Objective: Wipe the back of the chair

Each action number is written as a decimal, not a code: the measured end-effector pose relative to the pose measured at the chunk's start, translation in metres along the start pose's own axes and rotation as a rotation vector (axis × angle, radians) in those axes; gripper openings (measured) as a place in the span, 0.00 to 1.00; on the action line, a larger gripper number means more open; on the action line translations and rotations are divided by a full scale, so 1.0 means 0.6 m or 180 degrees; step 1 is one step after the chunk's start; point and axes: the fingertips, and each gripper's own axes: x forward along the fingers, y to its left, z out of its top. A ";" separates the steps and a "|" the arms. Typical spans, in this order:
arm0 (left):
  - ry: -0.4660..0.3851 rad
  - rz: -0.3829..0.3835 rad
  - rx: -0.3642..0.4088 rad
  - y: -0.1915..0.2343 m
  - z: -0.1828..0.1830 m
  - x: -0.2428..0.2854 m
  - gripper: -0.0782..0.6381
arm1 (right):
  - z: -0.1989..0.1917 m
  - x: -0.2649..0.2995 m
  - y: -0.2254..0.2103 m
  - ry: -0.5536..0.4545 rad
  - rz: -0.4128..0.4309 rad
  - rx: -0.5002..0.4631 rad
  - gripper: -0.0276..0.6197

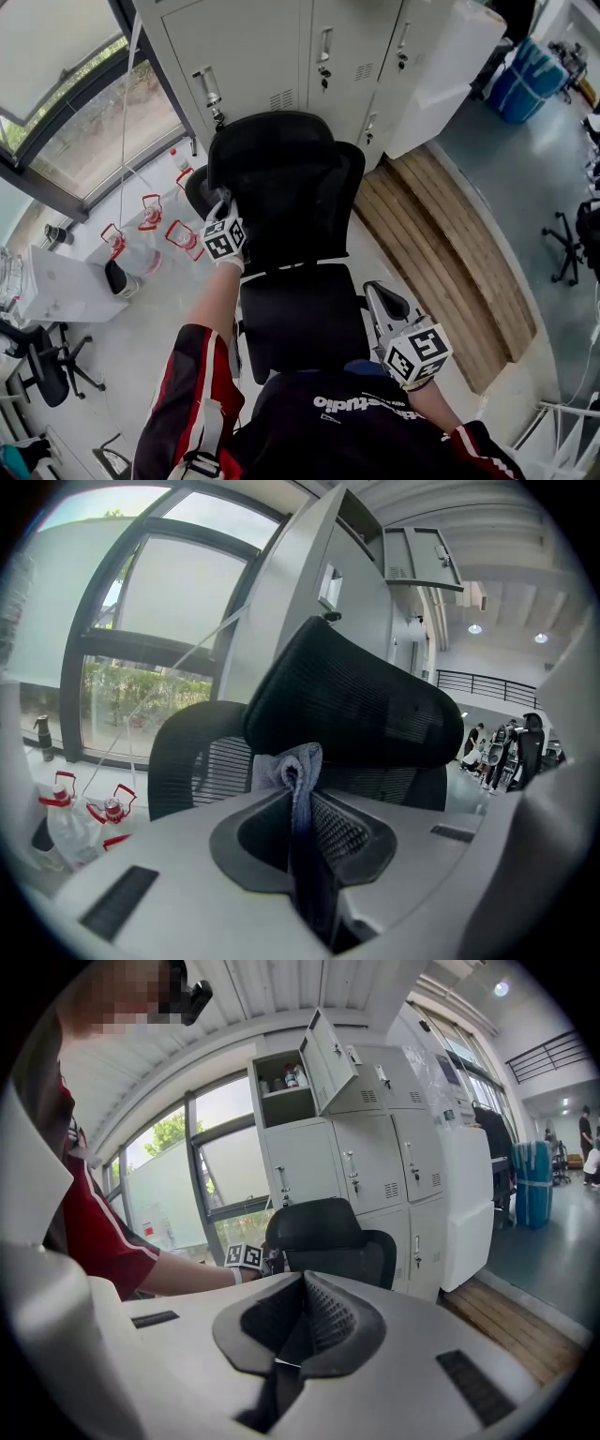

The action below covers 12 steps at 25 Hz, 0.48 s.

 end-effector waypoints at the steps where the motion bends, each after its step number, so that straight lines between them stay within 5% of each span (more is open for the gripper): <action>1: -0.0002 -0.0015 0.0001 -0.014 -0.001 0.005 0.19 | 0.002 -0.004 -0.009 0.0001 0.0000 -0.0010 0.06; 12: 0.0035 -0.0296 0.0007 -0.198 -0.024 0.075 0.19 | 0.014 -0.052 -0.131 -0.0024 -0.0145 -0.0017 0.06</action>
